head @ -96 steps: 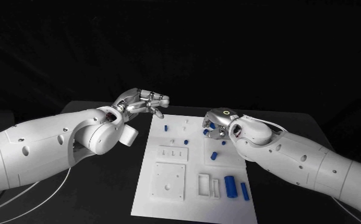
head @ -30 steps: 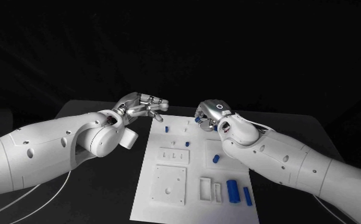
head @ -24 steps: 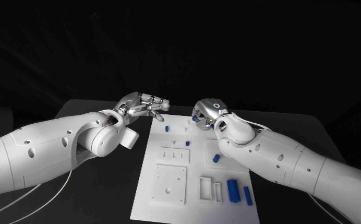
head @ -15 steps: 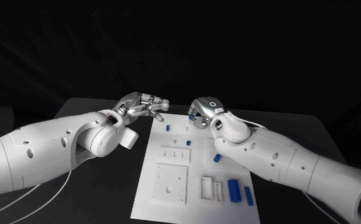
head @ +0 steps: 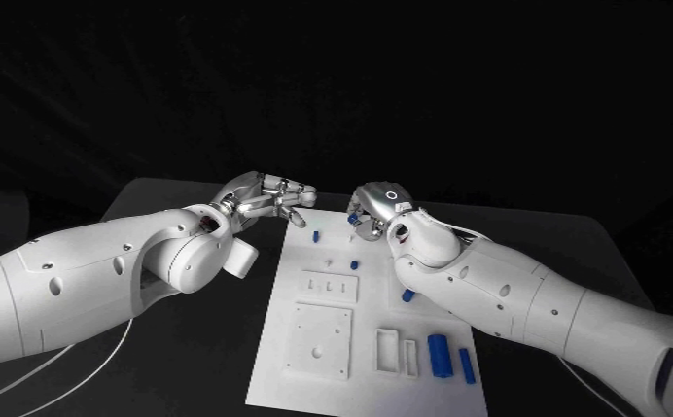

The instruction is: Assemble the parts on the task board

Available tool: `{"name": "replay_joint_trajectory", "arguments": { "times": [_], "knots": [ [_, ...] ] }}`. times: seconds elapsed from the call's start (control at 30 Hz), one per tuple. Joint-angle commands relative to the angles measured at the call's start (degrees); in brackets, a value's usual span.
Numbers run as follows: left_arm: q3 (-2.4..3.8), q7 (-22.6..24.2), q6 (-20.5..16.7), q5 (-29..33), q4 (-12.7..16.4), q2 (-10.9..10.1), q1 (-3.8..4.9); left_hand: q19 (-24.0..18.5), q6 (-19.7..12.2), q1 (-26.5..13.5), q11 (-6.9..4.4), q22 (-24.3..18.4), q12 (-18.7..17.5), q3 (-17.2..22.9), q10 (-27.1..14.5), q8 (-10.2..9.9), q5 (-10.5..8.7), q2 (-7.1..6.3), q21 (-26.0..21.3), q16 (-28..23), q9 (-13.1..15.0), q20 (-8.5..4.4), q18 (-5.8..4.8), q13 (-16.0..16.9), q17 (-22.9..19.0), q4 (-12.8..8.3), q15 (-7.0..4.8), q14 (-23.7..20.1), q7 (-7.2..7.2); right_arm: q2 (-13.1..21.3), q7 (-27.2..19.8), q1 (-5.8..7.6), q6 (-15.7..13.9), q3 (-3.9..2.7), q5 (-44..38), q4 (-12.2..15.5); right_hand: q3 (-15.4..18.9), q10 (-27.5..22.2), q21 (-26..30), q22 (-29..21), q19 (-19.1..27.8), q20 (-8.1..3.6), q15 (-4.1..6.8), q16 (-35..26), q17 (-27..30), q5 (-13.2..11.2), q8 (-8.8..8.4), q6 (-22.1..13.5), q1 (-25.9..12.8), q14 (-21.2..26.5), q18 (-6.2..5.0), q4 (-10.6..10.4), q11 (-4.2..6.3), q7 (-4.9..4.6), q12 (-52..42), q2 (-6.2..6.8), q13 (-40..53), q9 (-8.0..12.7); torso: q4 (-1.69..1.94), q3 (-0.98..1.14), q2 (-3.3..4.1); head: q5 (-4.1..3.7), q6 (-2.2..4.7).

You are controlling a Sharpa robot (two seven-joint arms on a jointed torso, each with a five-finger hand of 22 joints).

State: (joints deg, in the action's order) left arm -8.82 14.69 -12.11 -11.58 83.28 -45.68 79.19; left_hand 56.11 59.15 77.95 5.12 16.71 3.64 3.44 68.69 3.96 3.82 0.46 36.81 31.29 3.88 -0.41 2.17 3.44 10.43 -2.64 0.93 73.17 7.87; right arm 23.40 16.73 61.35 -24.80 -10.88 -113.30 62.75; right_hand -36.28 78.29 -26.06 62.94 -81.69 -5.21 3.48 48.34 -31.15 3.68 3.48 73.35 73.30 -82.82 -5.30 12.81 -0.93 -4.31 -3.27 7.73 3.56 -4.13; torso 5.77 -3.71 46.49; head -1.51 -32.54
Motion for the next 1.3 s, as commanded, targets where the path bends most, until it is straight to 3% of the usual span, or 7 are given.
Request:
{"name": "replay_joint_trajectory", "arguments": {
  "times": [0.03,0.13,0.4,0.67,0.9,1.3],
  "knots": [
    [0.06,0.3,0.8,-0.1,0.2,0.1,0.15,-0.1,-0.4,-0.4,0.03,-0.1,-0.1,-0.3,-0.5,-0.2,0.13,0.04,0.1,0.3,-0.1,0.33,0.81,0.0,-0.1,0.0,0.06,-0.4,-0.16,0.0,0.3,0.02,0.7,0.03,-1.0,0.0,0.2,0.3,0.6,0.4,-0.6,-0.02,0.43,0.1,0.0,0.3,0.17,0.3,0.2,0.1,-1.06,0.1,-0.13,-0.02,-0.1,-0.34,0.1,-0.1,-0.01,-0.04,0.12,0.04,-0.08],
    [0.06,0.3,0.9,-0.1,0.1,0.1,0.16,-0.1,-0.4,-0.4,0.03,-0.1,-0.1,-0.3,-0.5,-0.2,0.13,0.04,0.1,0.3,-0.1,0.33,0.81,0.0,-0.1,0.0,0.06,-0.4,-0.16,0.1,0.5,0.01,1.0,0.05,-1.2,0.2,0.2,0.3,0.6,0.4,-0.6,-0.02,0.43,0.1,0.0,0.3,0.17,0.3,0.2,0.1,-1.06,0.1,-0.13,-0.02,-0.1,-0.34,0.1,-0.1,-0.11,-0.02,0.20,0.05,-0.08],
    [0.06,0.2,0.9,-0.1,-0.1,0.1,0.16,-0.2,-0.5,-0.5,0.06,-0.5,-0.1,-0.5,-0.6,-0.2,0.12,0.23,0.4,0.4,-0.1,0.35,0.82,0.0,-0.4,-0.2,0.09,-0.4,-0.13,0.4,1.5,0.00,1.3,0.07,-2.0,1.0,0.2,0.4,1.0,0.9,-0.7,-0.05,0.46,0.1,0.0,0.4,0.18,0.4,0.2,0.1,-1.05,0.2,-0.12,0.01,-0.1,-0.35,0.1,-0.1,0.21,-0.05,0.22,0.10,-0.22],
    [0.06,0.3,0.9,-0.1,-0.3,-0.1,0.16,-0.2,-0.5,-0.5,0.06,-0.5,-0.1,-0.5,-0.6,-0.2,0.12,0.23,0.4,0.4,-0.1,0.35,0.82,0.0,-0.4,-0.2,0.09,-0.4,-0.13,1.1,3.8,-0.10,1.0,0.07,-3.0,2.6,0.0,0.5,1.3,1.3,-0.8,-0.11,0.52,0.1,0.0,0.2,0.17,0.5,0.1,0.1,-1.07,0.3,-0.09,0.03,-0.1,-0.30,0.1,-0.1,0.00,-0.02,0.30,0.20,-0.31],
    [0.06,0.3,0.9,-0.1,-0.5,-0.1,0.16,-0.2,-0.5,-0.5,0.06,-0.5,-0.1,-0.5,-0.6,-0.2,0.12,0.23,0.4,0.4,-0.1,0.35,0.82,0.0,-0.4,-0.2,0.09,-0.4,-0.13,1.3,4.6,-0.14,1.5,0.07,-3.3,2.9,-0.1,0.5,1.4,1.5,-0.9,-0.12,0.53,0.1,0.0,0.2,0.17,0.5,0.1,0.1,-1.07,0.3,-0.09,0.04,-0.1,-0.26,0.1,-0.1,0.15,-0.05,0.32,0.10,-0.33],
    [0.06,0.3,1.0,-0.1,-0.6,0.0,0.16,-0.2,-0.5,-0.5,0.06,-0.5,-0.1,-0.5,-0.6,-0.2,0.12,0.23,0.4,0.4,-0.1,0.35,0.82,0.0,-0.4,-0.2,0.09,-0.4,-0.13,1.4,4.6,-0.21,3.6,0.11,-3.1,2.5,-0.2,0.5,2.3,2.5,-1.1,-0.10,0.50,0.0,0.1,0.2,0.18,0.5,0.1,0.1,-1.03,0.2,-0.08,0.05,-0.1,-0.15,0.1,-0.1,0.10,-0.11,0.38,0.10,-0.39]
  ]
}}
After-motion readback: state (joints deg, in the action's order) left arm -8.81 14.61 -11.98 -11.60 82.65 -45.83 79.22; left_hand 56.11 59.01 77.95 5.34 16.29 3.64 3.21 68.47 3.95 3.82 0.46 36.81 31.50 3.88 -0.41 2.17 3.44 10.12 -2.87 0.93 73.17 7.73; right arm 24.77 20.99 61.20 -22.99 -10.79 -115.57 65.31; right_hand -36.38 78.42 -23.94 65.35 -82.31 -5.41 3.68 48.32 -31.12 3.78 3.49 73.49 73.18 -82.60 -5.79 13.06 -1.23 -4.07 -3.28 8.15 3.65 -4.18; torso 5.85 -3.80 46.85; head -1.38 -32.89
